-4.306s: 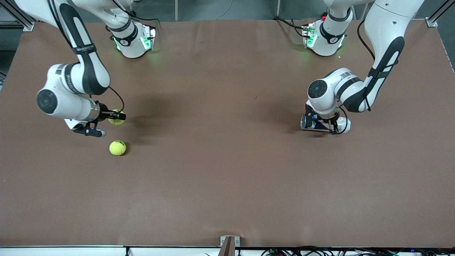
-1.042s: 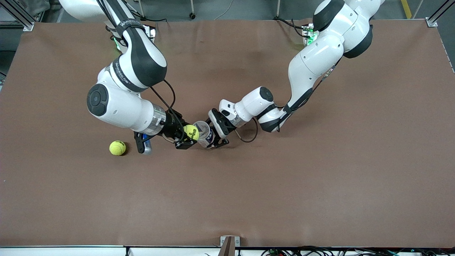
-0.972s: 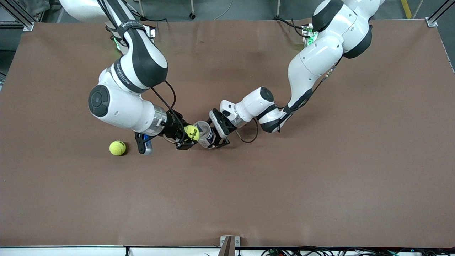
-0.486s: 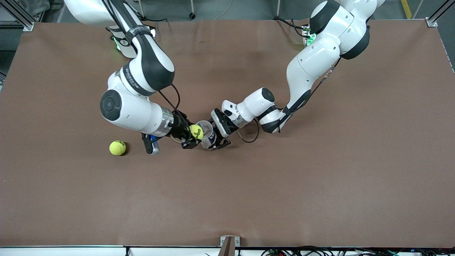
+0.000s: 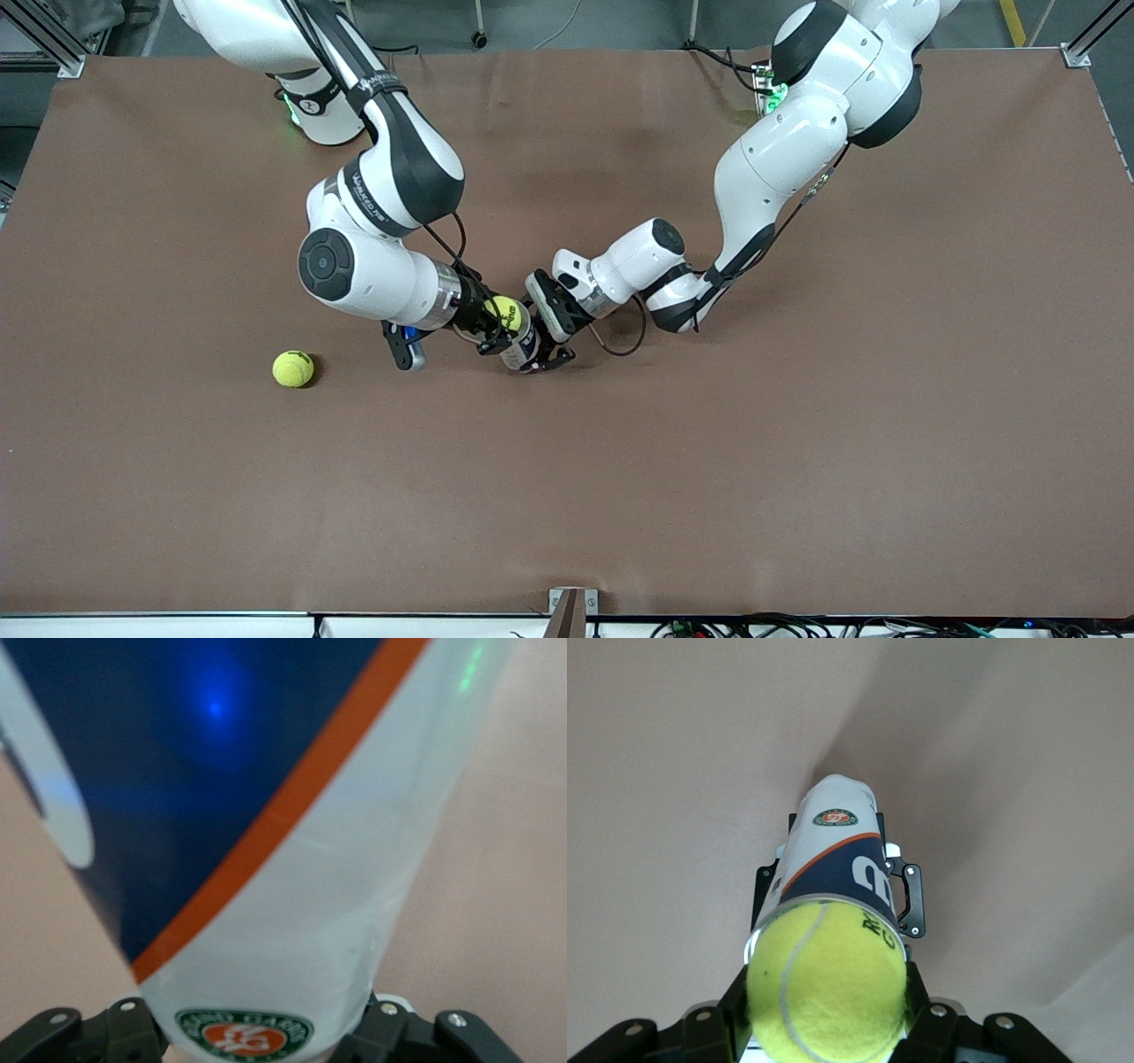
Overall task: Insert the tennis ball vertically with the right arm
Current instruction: 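Move the held ball with the right gripper over the can's open end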
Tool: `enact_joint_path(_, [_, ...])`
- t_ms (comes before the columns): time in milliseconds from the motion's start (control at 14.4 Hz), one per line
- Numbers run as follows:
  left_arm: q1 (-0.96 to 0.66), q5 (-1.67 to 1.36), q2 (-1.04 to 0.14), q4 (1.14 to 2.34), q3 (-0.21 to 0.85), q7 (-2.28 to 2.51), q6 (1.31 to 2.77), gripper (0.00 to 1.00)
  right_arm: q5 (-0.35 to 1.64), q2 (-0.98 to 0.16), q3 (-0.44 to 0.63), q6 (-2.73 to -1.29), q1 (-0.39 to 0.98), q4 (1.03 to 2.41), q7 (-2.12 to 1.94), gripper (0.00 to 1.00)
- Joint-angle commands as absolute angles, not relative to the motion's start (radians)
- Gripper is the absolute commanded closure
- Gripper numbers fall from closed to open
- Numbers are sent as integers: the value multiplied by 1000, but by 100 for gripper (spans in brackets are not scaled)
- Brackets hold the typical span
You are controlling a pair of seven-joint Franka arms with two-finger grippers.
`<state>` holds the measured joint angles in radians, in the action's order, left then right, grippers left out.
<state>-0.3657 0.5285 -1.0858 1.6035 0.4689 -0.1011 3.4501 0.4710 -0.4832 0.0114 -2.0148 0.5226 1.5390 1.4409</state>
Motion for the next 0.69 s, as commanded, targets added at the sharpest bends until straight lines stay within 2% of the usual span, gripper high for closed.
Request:
enact_joint_path(0, [-373, 543, -1092, 1597, 456, -107, 3456, 27, 457, -456, 23, -2026, 538, 1572, 1453, 95])
enact_joint_path(208, [-370, 546, -1089, 1597, 456, -107, 3462, 27, 457, -457, 21, -2029, 538, 1571, 1453, 81])
enact_joint_path(278, [-368, 551, -1089, 1595, 456, -107, 3462, 27, 457, -459, 21, -2031, 538, 1571, 1454, 58])
enact_joint_path(417, [-367, 552, -1088, 1595, 456, -107, 3462, 27, 457, -459, 23, -2036, 540, 1566, 1454, 3])
enact_joint_path(486, [-365, 554, -1088, 1595, 456, -107, 3464, 26, 457, -459, 21, -2048, 538, 1566, 1454, 0])
enact_joint_path(625, [-364, 554, -1088, 1595, 456, -107, 3464, 26, 457, -459, 23, -2056, 538, 1563, 1453, 0])
